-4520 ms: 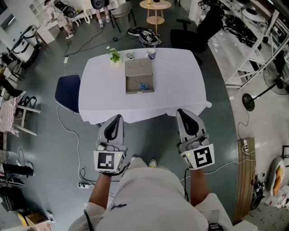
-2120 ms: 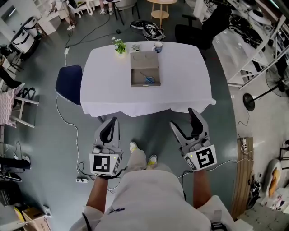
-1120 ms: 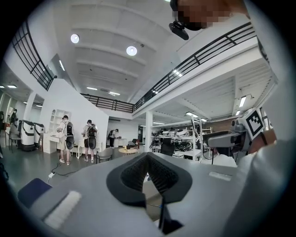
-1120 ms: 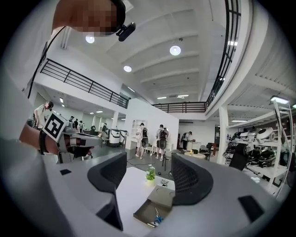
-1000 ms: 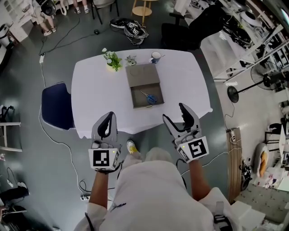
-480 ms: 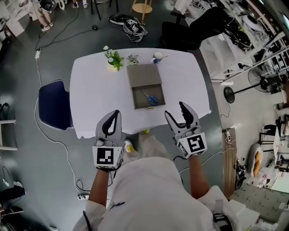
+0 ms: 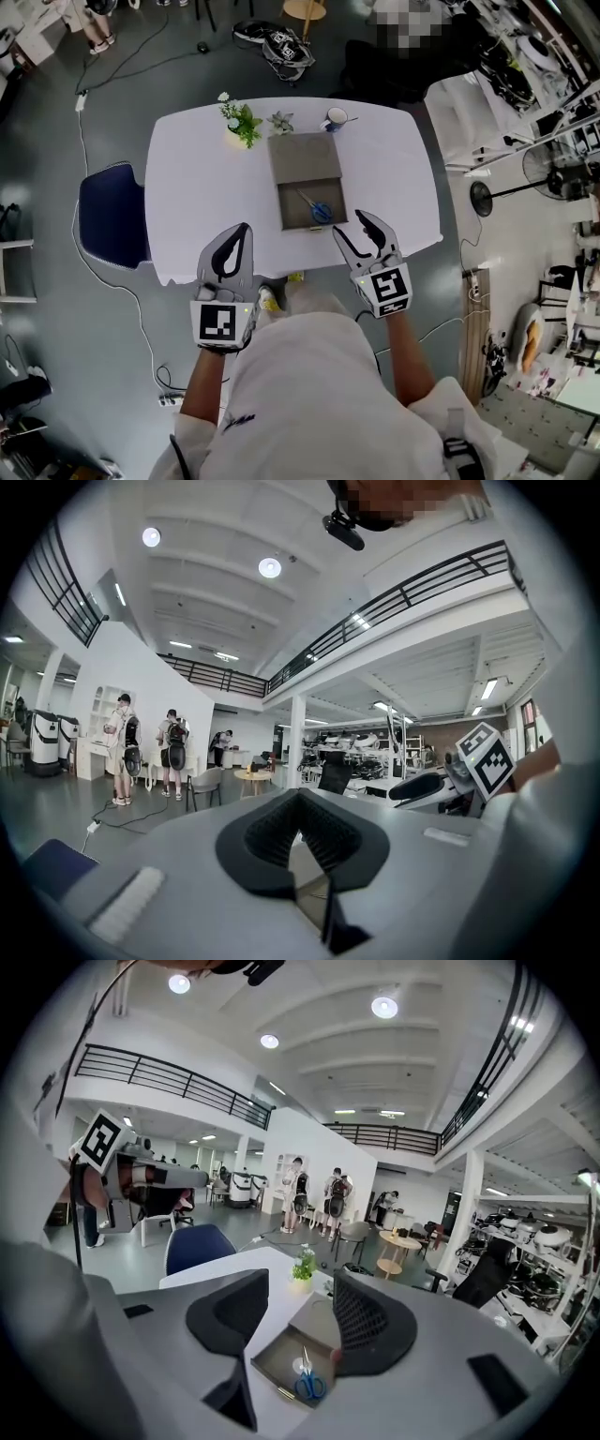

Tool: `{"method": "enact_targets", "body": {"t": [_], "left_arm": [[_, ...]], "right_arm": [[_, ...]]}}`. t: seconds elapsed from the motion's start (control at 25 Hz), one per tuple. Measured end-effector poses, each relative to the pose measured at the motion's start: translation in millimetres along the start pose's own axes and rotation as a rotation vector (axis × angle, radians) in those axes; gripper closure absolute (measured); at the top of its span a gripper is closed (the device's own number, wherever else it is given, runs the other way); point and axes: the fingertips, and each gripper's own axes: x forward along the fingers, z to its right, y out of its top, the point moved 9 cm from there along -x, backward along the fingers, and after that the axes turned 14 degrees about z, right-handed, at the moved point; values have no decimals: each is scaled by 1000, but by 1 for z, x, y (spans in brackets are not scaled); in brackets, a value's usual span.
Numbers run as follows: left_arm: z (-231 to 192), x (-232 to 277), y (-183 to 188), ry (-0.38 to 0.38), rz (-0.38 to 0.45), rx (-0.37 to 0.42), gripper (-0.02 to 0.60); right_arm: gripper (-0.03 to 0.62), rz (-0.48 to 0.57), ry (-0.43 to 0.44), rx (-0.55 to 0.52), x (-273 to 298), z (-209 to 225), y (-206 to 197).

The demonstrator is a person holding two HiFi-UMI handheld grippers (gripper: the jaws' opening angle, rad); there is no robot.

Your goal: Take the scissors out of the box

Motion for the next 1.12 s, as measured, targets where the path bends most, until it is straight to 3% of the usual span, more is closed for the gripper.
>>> {"method": "enact_targets", "body": {"t": [0.88, 1.12], "left_arm": [[6, 84, -36, 2, -82, -1, 581], [18, 93, -55, -3, -113, -14, 581]], "right_arm": [[395, -317, 100, 32, 78, 46, -147], [419, -412, 168, 66, 88, 51, -183]]}}
